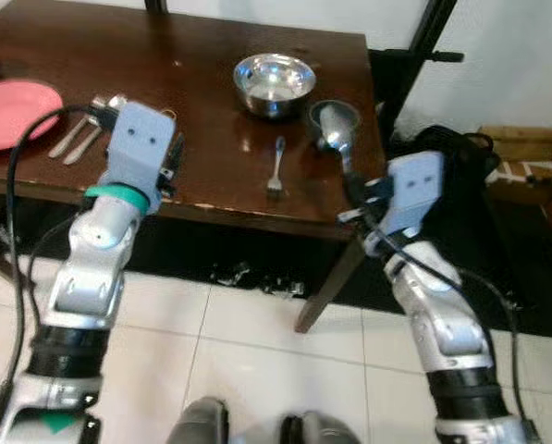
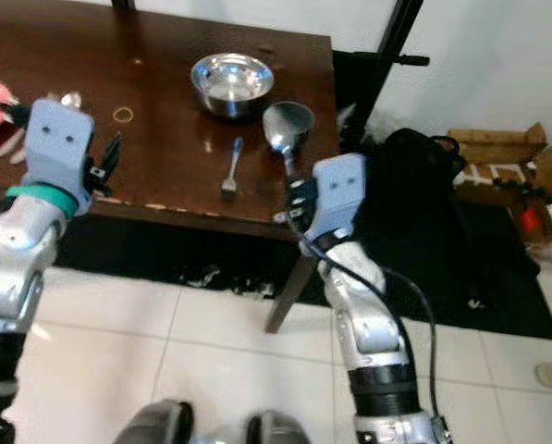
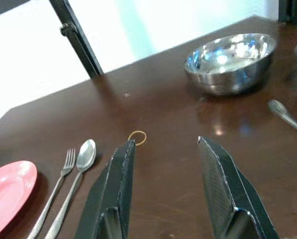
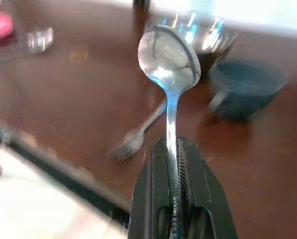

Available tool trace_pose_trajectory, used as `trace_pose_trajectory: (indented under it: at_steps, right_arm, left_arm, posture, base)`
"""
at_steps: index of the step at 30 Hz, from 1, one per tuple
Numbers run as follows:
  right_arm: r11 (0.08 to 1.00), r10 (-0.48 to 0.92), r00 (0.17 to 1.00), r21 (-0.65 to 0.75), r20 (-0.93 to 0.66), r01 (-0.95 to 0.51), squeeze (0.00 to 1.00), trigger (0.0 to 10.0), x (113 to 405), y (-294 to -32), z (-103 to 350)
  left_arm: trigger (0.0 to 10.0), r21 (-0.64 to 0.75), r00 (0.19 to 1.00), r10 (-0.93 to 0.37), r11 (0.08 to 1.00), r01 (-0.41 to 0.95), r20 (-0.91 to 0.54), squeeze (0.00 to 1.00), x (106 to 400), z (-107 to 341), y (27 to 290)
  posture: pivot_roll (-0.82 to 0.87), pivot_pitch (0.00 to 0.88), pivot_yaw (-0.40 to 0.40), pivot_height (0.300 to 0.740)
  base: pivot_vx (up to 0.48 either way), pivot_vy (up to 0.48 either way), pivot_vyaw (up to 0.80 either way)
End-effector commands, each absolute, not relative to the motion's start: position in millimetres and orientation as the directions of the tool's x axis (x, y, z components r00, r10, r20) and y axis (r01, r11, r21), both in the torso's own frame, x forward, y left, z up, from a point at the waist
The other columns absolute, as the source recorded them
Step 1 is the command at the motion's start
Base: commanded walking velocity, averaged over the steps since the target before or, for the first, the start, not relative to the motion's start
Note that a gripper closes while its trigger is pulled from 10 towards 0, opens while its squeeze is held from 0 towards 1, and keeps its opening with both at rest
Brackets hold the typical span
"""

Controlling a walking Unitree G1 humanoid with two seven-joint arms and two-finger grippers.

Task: Setting the table

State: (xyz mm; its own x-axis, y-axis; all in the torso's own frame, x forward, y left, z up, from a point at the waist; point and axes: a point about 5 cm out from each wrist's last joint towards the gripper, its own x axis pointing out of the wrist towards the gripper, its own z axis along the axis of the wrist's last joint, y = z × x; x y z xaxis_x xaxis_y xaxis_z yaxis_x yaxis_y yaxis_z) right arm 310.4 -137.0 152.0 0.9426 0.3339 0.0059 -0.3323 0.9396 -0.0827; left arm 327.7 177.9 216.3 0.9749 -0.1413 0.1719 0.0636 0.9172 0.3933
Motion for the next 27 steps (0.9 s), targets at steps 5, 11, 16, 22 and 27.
trace_pose_trajectory:
  at_steps: [5,11,16,22,27]
  right_arm:
    - [0.953,0.231,0.954,-0.154,-0.189,-0.261,0.0,10.0,298.6,-178.0,123.1]
    - [0.917,0.31,0.928,-0.192,-0.205,-0.349,0.0,10.0,278.7,-195.6,120.7]
    - [0.886,0.364,0.9,-0.21,-0.24,-0.414,0.0,10.0,270.7,-199.1,116.6]
    - [0.902,0.295,0.889,-0.205,-0.349,-0.379,0.0,10.0,280.8,-204.7,104.8]
    - [0.917,0.259,0.89,-0.194,-0.377,-0.349,0.0,10.0,284.5,-211.1,102.6]
  left_arm:
    - [10.0,0.389,0.958,-0.23,0.909,0.148,0.173,0.0,321.7,213.4,165.0]
    - [10.0,0.382,0.945,-0.277,0.904,0.194,0.175,0.0,318.2,213.5,159.6]
    - [10.0,0.38,0.943,-0.284,0.902,0.203,0.172,0.0,318.9,212.9,158.6]
    - [10.0,0.382,0.94,-0.291,0.901,0.206,0.18,0.0,321.0,216.2,157.9]
    - [10.0,0.381,0.941,-0.285,0.903,0.2,0.18,0.0,320.3,216.2,160.0]
  posture:
    - [0.06,0.044,0.007,0.74]
    - [0.05,0.047,0.013,0.74]
    - [0.05,0.043,0.016,0.74]
    - [0.06,0.037,0.011,0.74]
    - [0.06,0.036,0.009,0.74]
  base:
    - [0.267,0.0,0.0]
    - [0.0,0.0,0.0]
    - [0.0,0.0,0.0]
    - [0.0,0.0,0.0]
    - [0.0,0.0,0.0]
